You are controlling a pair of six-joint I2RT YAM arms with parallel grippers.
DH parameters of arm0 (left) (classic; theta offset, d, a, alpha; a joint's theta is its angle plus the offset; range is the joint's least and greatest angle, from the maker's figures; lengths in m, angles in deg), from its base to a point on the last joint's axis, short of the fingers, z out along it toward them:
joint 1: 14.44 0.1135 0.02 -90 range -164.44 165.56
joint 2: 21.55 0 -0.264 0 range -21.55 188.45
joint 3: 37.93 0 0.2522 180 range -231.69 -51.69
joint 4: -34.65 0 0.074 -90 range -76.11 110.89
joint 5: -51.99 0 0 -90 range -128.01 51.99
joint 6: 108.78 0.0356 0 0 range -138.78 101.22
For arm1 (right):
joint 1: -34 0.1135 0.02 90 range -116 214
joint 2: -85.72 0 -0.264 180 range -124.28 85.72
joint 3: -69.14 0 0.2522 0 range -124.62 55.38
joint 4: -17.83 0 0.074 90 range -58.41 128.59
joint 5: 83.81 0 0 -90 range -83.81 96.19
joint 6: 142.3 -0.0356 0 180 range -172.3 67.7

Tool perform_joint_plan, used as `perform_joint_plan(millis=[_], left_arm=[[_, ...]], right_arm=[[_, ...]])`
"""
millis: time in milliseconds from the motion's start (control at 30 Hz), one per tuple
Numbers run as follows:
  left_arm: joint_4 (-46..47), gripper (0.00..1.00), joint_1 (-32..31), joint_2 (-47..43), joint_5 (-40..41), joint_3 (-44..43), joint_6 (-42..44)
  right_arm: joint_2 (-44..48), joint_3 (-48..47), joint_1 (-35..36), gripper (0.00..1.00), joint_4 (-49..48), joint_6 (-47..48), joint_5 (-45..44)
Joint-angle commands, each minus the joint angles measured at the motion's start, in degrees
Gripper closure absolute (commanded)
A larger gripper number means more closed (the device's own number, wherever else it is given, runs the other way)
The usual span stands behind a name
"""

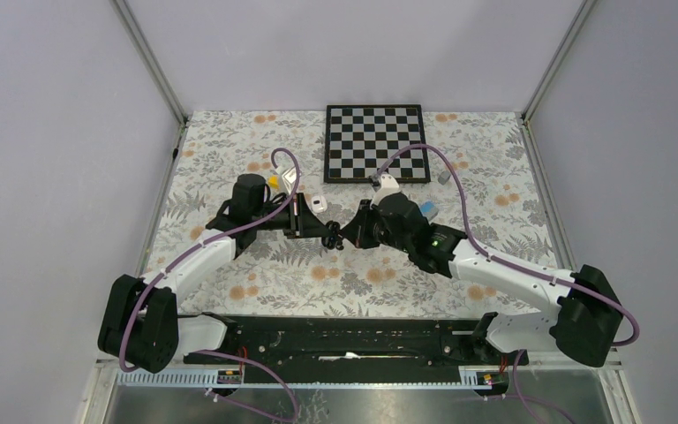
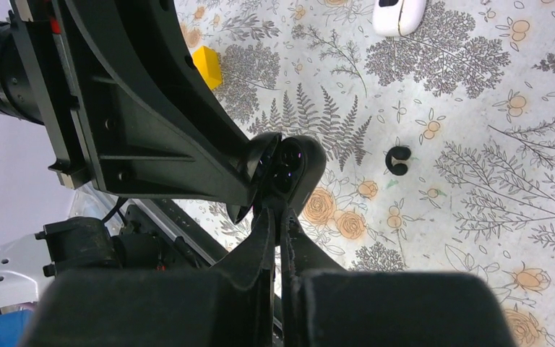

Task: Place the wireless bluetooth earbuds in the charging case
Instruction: Place the earbud in the charging case.

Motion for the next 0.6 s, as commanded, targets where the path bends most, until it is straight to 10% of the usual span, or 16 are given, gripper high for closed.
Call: perform_joint_plan(millis=[0, 567], left_arm=[[3.3, 1.00, -0.3, -1.2, 0.1, 0.1, 0.0], [3.3, 1.00, -0.7, -1.8, -0.6, 0.3, 0.1]], right_arm=[[-1.0, -3.1, 0.5, 1.00, -3.6, -0.5, -0.3], [-3.7, -3.0, 0.5, 1.00, -5.2, 0.2, -5.7]])
